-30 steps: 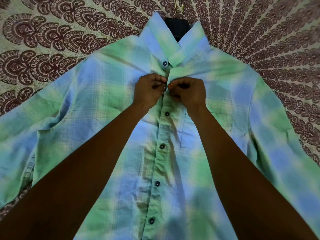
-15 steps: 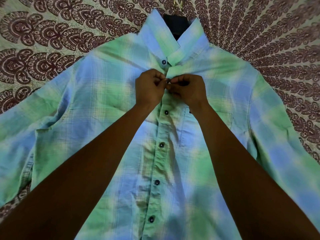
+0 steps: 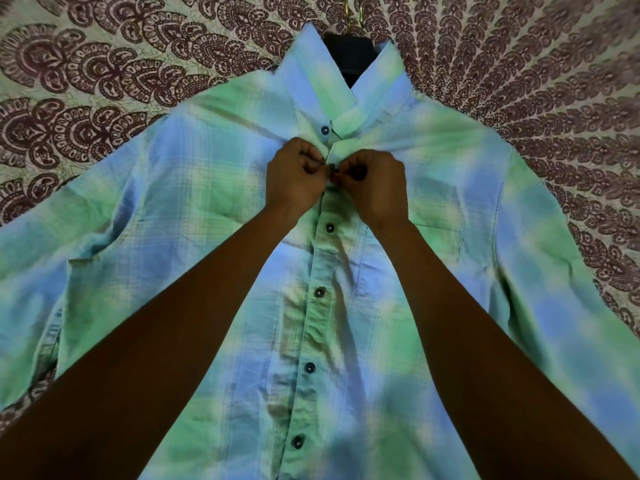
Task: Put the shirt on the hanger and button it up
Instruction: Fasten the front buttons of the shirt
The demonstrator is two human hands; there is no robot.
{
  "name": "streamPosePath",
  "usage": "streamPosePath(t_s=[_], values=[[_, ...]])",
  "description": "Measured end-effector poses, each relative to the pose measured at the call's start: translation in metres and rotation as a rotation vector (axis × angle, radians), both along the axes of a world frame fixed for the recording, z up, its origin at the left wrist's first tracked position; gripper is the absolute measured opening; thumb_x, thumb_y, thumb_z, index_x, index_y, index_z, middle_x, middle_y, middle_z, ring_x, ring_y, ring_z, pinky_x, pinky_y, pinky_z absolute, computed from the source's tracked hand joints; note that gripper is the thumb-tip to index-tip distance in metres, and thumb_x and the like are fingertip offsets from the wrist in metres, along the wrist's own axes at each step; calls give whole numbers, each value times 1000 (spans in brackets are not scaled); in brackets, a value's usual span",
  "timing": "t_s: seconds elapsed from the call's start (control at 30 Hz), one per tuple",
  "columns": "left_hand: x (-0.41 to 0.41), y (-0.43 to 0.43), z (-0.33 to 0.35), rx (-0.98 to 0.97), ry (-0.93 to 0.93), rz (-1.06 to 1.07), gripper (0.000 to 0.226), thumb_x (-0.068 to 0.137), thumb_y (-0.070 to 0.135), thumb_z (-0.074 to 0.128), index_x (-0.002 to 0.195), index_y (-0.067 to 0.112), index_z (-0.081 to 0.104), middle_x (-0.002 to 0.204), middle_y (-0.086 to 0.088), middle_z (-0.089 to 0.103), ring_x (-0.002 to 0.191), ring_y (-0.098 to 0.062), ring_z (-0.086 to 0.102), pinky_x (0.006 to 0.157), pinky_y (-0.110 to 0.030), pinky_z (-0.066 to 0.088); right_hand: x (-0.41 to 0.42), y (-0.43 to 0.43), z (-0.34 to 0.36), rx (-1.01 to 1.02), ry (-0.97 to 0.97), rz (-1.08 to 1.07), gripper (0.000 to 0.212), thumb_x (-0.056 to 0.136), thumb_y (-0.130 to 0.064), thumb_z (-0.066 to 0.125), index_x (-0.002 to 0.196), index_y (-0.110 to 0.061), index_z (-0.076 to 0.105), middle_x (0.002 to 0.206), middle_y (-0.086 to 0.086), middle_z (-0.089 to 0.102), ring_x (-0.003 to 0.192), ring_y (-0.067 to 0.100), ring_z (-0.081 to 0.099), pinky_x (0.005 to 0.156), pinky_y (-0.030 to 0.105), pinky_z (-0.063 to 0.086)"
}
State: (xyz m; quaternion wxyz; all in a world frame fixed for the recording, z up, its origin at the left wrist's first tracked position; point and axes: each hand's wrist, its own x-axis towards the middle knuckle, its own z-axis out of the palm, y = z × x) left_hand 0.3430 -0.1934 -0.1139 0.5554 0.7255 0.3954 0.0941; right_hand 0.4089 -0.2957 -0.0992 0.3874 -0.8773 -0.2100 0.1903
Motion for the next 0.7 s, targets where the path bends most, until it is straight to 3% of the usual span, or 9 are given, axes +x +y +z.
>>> streamPosePath(t_s=[0.1, 0.23, 0.33, 0.43, 0.5, 0.57, 0.63, 0.7], values=[[3, 0, 2, 28, -1, -24, 39, 78, 0, 64, 67, 27, 38, 61, 6, 46, 59, -6, 46, 64, -26, 42, 5, 0, 2, 26, 88, -11, 9, 73, -15, 76, 70, -10, 70, 62, -4, 60, 57, 6, 54, 58, 15, 42], [3, -3, 2, 91, -31, -11, 43, 80, -4, 58, 66, 27, 31, 68, -2, 49, 68, -17, 48, 62, -23, 37, 13, 3, 7, 105, 448, -146, 23, 75, -6, 75, 56, -12, 62, 43, -6, 57, 45, 8, 55, 56, 27, 50], [1, -9, 2, 209, -81, -15, 46, 80, -6, 53, 65, 28, 27, 72, -12, 52, 70, -19, 49, 59, -16, 36, 13, 9, 10, 124, 615, -276, 17, 74, 2, 71, 60, -1, 61, 57, 13, 57, 51, 20, 54, 58, 31, 46], [-1, -15, 0, 253, -149, -30, 38, 80, -8, 50, 69, 22, 30, 69, -14, 47, 66, -19, 44, 55, -11, 33, 11, 14, 12, 107, 682, -355, 13, 76, 2, 68, 64, 2, 61, 64, 16, 58, 55, 23, 55, 59, 32, 46], [-2, -19, -2, 255, -186, -25, 25, 80, -9, 46, 75, 11, 33, 68, -13, 43, 65, -20, 41, 56, -18, 32, 10, 15, 12, 105, 687, -389, 9, 76, 1, 68, 71, 7, 63, 67, 18, 59, 54, 23, 56, 56, 30, 46], [-2, -22, -4, 226, -192, -5, 22, 80, -8, 47, 80, 9, 33, 67, -6, 42, 65, -21, 43, 59, -23, 35, 8, 15, 10, 79, 575, -378, 17, 73, -4, 71, 74, 12, 66, 66, 19, 59, 58, 25, 56, 58, 33, 44], [-3, -22, -4, 144, -185, 1, 29, 80, -5, 55, 79, 16, 34, 65, 4, 42, 63, -16, 44, 59, -23, 40, 5, 15, 8, 37, 437, -325, 20, 73, -10, 72, 59, 2, 63, 56, 13, 55, 56, 23, 52, 56, 30, 40], [-4, -20, -2, 72, -169, 9, 41, 78, -2, 62, 75, 25, 31, 65, 2, 43, 59, -12, 42, 55, -17, 40, 1, 15, 9, -4, 369, -274, 33, 76, -14, 71, 48, -10, 54, 49, 6, 48, 49, 17, 45, 51, 25, 35]])
